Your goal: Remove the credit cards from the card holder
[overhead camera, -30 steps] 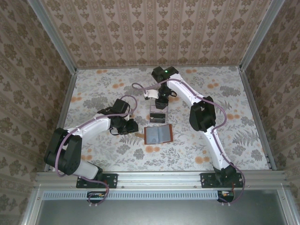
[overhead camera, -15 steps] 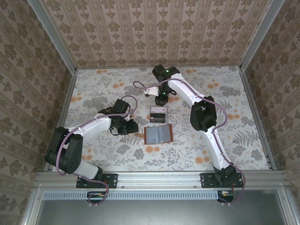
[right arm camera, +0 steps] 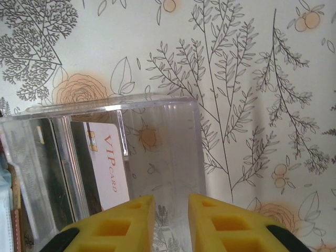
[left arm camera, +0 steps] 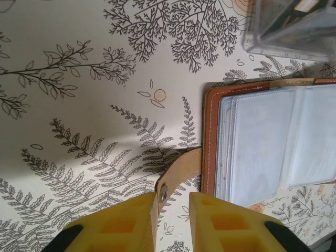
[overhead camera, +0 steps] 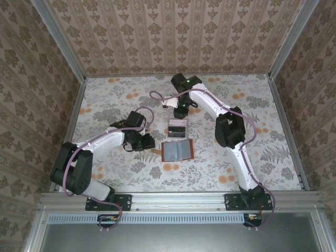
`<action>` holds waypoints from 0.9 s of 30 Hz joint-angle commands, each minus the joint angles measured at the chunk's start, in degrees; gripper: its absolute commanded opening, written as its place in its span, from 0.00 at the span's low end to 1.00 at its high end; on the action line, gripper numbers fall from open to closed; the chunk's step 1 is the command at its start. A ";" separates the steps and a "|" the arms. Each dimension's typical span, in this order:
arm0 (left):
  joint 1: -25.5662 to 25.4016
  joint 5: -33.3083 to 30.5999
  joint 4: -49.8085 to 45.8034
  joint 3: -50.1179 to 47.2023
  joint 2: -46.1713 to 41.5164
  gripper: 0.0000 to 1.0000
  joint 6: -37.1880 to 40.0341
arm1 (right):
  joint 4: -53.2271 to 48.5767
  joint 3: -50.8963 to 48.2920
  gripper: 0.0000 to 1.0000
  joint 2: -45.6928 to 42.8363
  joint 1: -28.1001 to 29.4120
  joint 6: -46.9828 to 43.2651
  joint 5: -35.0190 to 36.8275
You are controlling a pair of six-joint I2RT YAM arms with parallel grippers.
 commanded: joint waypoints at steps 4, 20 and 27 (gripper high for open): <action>-0.90 1.60 -0.43 1.20 -1.71 0.24 -0.19 | 8.55 -7.17 0.27 -9.61 0.58 4.93 1.60; -7.27 3.08 1.91 4.62 5.15 0.19 -0.11 | 29.44 -39.35 0.21 -34.72 3.71 50.73 -0.09; -7.17 1.42 1.80 3.63 7.79 0.16 1.07 | 38.35 -56.11 0.16 -43.40 7.43 66.99 -3.75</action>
